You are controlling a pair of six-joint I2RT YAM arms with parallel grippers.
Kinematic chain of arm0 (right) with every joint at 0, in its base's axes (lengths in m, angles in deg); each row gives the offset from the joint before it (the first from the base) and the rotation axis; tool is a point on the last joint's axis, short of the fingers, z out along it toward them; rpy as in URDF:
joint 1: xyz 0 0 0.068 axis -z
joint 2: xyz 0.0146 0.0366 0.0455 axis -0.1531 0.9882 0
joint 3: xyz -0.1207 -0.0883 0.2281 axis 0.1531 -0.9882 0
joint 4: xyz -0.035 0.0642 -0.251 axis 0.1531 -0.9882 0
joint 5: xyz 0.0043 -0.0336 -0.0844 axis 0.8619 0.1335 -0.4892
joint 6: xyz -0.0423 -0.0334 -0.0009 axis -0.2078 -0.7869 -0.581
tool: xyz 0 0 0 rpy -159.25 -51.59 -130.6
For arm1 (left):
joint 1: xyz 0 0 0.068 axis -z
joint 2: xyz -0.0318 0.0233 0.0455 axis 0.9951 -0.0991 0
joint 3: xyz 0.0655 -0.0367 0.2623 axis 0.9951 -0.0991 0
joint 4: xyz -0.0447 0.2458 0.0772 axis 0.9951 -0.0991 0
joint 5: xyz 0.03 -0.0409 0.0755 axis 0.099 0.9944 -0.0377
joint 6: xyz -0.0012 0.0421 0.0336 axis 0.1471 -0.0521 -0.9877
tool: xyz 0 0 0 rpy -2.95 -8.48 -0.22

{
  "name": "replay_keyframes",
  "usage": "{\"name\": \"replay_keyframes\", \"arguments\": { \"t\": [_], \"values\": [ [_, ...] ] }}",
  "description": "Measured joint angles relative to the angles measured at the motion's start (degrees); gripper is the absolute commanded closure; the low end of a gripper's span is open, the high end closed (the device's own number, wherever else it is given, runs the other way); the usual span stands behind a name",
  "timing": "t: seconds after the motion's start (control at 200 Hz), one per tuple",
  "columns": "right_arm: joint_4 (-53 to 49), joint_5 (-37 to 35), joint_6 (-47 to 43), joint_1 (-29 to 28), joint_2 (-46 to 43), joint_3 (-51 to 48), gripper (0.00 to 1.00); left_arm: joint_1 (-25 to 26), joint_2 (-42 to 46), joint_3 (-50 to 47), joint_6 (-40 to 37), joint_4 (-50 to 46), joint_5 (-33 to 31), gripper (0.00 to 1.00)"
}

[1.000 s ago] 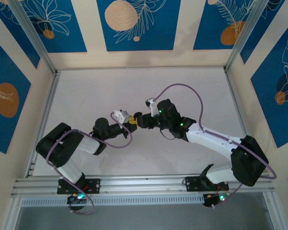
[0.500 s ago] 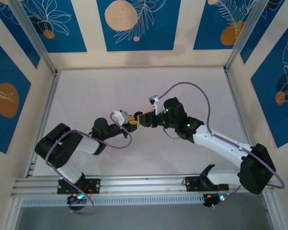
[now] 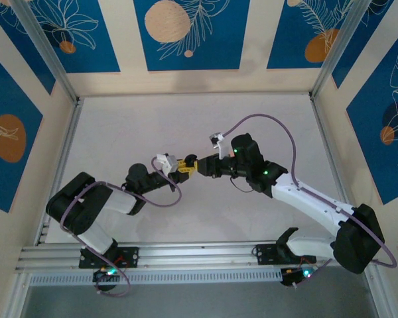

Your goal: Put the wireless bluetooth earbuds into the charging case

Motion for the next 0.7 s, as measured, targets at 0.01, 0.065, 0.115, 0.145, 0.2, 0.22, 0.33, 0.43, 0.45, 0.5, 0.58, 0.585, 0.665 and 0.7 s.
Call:
{"name": "replay_keyframes", "arguments": {
  "t": [0.01, 0.065, 0.115, 0.145, 0.2, 0.22, 0.33, 0.43, 0.45, 0.5, 0.58, 0.585, 0.665, 0.7],
  "values": [
    [-0.1, 0.0, 0.0, 0.0, 0.1, 0.0, 0.7, 0.0, 0.0, 0.0, 0.0, 0.0, 0.0, 0.88],
    [-0.3, 0.3, 0.2, 0.0, 1.0, 0.4, 0.73, 0.0, 0.0, 0.0, 0.0, 0.0, 0.0, 0.88],
    [-0.4, 0.7, 0.5, 0.0, 1.9, 0.6, 0.74, 0.0, 0.0, -0.1, -0.1, 0.0, 0.0, 0.88],
    [-0.5, 0.9, 0.5, 0.0, 2.3, 0.8, 0.75, 0.0, 0.0, 0.0, 0.0, 0.0, 0.0, 0.88],
    [-0.5, 1.2, 0.7, 0.0, 3.0, 1.0, 0.76, 0.0, 0.0, -0.1, -0.1, 0.0, 0.0, 0.88],
    [-0.5, 1.3, 0.7, 0.0, 3.3, 1.0, 0.76, 0.0, 0.0, -0.1, 0.0, 0.0, 0.0, 0.88],
    [-0.4, 1.6, 0.8, 0.0, 3.7, 1.2, 0.79, 0.1, 0.1, -0.2, 0.0, 0.0, 0.0, 0.88],
    [-0.2, 1.5, 0.8, 0.0, 3.8, 1.5, 0.81, 0.1, 0.6, -0.5, 0.0, 0.0, 0.0, 0.88],
    [-0.1, 1.5, 0.8, 0.0, 3.8, 1.6, 0.81, 0.1, 0.7, -0.5, 0.0, 0.0, 0.0, 0.88],
    [0.2, 1.5, 0.8, 0.1, 4.0, 1.7, 0.82, 0.1, 0.9, -0.6, 0.0, 0.0, 0.0, 0.88],
    [0.4, 1.5, 0.8, 0.2, 4.5, 2.0, 0.83, 0.1, 1.0, -0.6, 0.0, 0.0, 0.0, 0.88],
    [0.5, 1.5, 0.8, 0.2, 4.5, 2.1, 0.83, 0.1, 1.0, -0.6, 0.0, 0.0, 0.0, 0.88],
    [0.7, 1.6, 0.9, 0.2, 5.1, 2.2, 0.84, 0.1, 1.1, -0.6, 0.0, 0.0, 0.0, 0.88],
    [0.8, 1.6, 0.9, 0.3, 5.4, 2.2, 0.85, 0.1, 1.1, -0.6, 0.0, 0.0, 0.0, 0.88]
  ]
}}
